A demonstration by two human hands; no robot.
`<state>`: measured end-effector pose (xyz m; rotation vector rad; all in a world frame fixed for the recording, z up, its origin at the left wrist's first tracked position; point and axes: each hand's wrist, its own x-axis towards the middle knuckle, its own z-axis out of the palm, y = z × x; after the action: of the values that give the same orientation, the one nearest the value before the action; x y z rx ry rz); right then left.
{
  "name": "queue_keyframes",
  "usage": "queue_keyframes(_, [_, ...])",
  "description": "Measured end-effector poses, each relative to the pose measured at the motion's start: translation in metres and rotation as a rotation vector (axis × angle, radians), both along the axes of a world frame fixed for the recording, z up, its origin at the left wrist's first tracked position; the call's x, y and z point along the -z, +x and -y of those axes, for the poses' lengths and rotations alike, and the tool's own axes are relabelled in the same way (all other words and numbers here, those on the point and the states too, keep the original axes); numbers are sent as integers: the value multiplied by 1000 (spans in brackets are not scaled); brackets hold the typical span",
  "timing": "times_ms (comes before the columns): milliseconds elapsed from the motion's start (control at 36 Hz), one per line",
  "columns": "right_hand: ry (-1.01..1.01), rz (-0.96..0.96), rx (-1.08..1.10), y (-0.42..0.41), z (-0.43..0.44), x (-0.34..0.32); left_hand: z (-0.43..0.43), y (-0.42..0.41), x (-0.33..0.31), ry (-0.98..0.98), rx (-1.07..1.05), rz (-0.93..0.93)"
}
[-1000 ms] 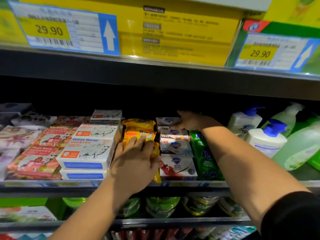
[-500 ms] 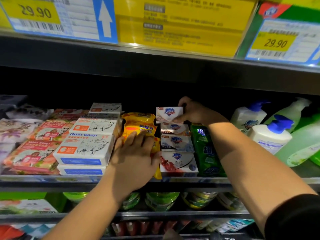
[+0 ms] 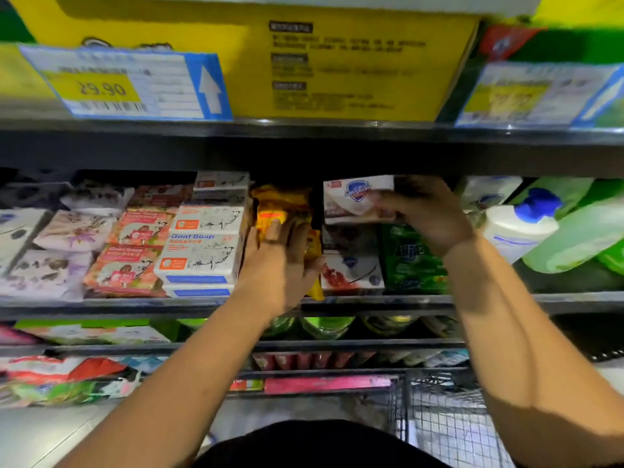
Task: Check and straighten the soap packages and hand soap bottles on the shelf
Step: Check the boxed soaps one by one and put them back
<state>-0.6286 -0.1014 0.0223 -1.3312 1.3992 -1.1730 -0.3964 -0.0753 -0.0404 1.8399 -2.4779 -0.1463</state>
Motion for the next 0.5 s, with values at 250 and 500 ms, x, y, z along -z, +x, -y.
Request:
queue_keyframes(250, [238, 292, -14, -4, -80, 31, -31, -2, -4, -157, 206, -541])
queue_keyframes(500, [245, 551, -10, 6, -116, 35, -43, -1, -11, -201, 514, -774])
